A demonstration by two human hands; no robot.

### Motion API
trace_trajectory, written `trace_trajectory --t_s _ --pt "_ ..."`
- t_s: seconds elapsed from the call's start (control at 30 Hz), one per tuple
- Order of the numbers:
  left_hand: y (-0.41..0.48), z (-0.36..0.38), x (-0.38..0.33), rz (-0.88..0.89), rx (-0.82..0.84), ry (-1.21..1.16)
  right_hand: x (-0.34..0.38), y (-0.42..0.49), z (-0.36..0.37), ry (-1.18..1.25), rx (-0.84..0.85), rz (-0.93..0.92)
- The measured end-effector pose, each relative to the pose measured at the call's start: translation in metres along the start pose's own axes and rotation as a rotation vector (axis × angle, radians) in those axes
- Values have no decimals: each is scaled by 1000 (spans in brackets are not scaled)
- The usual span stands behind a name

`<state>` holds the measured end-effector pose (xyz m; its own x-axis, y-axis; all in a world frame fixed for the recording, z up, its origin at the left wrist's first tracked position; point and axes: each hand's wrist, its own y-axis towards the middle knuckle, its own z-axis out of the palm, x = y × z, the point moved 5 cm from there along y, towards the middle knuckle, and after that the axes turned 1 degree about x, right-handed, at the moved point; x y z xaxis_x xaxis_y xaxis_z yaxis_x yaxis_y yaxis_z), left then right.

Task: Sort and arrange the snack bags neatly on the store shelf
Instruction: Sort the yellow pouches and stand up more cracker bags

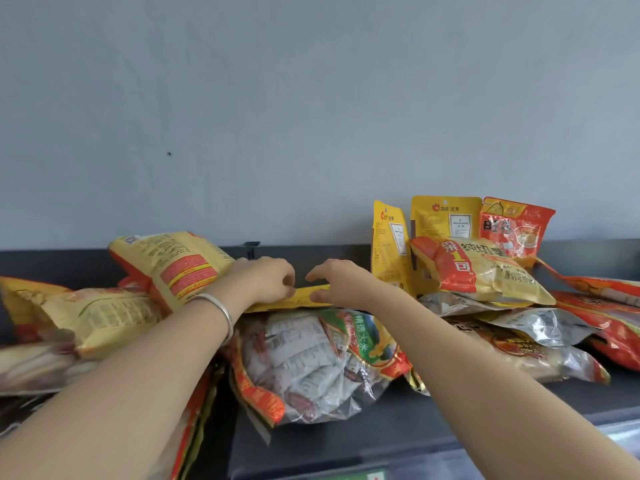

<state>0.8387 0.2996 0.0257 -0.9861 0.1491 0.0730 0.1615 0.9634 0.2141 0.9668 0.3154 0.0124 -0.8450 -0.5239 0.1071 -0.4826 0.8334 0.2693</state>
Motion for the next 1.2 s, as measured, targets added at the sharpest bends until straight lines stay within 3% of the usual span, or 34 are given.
trace_trajectory --t_s 0.23,0.37,0.43,0.53,0.6,0.77,0.9,1.07,1.2 --pt "-14 4 38 27 78 261 37 20 26 75 241 66" --pt "-17 3 45 80 6 313 46 27 33 66 233 126" --pt "-19 3 48 73 -12 330 50 28 35 -56 198 151" --pt "-23 4 51 65 -44 358 55 27 38 -251 128 153" --pt "-25 1 54 55 -104 370 55 26 38 -255 56 167" --pt "-31 -12 74 -46 -210 424 54 10 12 -119 -211 270" --pt "-29 -8 90 -98 -115 460 43 -5 -13 114 -430 389" --pt "-27 -3 85 -162 -71 530 39 -18 -28 159 -566 405" --pt "-20 -2 64 -88 -127 428 29 -28 -37 190 -646 403"
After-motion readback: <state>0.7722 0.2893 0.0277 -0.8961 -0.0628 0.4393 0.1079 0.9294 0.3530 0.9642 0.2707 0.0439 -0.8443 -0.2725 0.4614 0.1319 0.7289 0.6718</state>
